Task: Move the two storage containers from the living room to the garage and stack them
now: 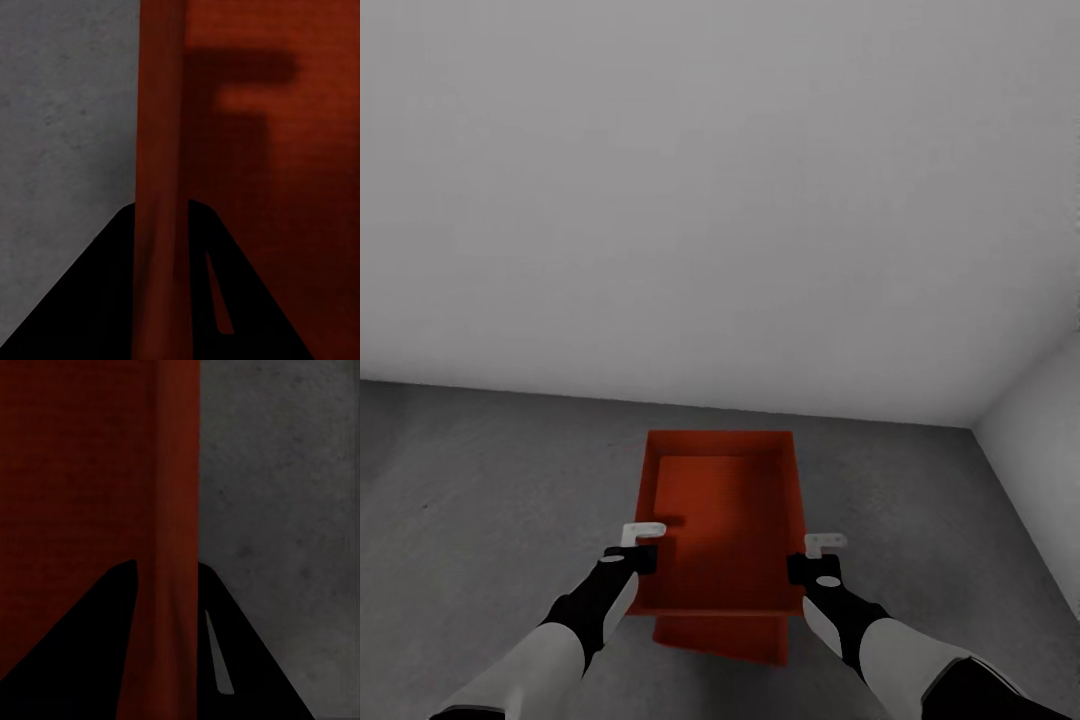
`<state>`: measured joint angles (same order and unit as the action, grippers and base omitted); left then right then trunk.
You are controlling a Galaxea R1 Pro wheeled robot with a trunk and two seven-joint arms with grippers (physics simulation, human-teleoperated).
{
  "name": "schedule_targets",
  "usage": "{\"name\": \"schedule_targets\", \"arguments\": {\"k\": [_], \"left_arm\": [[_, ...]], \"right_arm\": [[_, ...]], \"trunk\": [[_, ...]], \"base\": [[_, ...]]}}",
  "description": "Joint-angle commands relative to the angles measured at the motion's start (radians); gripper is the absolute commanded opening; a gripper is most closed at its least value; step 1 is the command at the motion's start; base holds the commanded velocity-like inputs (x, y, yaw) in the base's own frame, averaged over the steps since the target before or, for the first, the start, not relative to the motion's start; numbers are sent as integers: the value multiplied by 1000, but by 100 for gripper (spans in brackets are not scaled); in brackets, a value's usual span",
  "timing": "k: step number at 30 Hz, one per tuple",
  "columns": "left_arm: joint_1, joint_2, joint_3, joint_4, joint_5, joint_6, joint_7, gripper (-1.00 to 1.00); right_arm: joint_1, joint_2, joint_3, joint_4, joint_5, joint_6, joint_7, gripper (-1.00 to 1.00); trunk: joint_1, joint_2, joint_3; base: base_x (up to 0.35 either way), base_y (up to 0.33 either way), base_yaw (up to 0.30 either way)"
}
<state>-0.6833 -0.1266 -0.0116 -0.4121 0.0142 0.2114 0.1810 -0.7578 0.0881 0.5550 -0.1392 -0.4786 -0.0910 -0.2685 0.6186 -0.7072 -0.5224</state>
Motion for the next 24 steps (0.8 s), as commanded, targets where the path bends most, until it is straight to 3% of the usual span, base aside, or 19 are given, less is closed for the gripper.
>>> {"name": "schedule_targets", "arguments": {"k": [1, 24], "left_arm": [[-1, 4, 33, -50, -7, 8, 7, -100], [-1, 4, 33, -50, -7, 8, 7, -100]], "right_arm": [[0, -1, 23, 50, -11, -3, 0, -100], [0, -2, 23, 50, -10, -3, 0, -100]], "trunk": [[0, -1, -1], [0, -1, -1]], "base": [[0, 0, -37], [0, 0, -3]]}}
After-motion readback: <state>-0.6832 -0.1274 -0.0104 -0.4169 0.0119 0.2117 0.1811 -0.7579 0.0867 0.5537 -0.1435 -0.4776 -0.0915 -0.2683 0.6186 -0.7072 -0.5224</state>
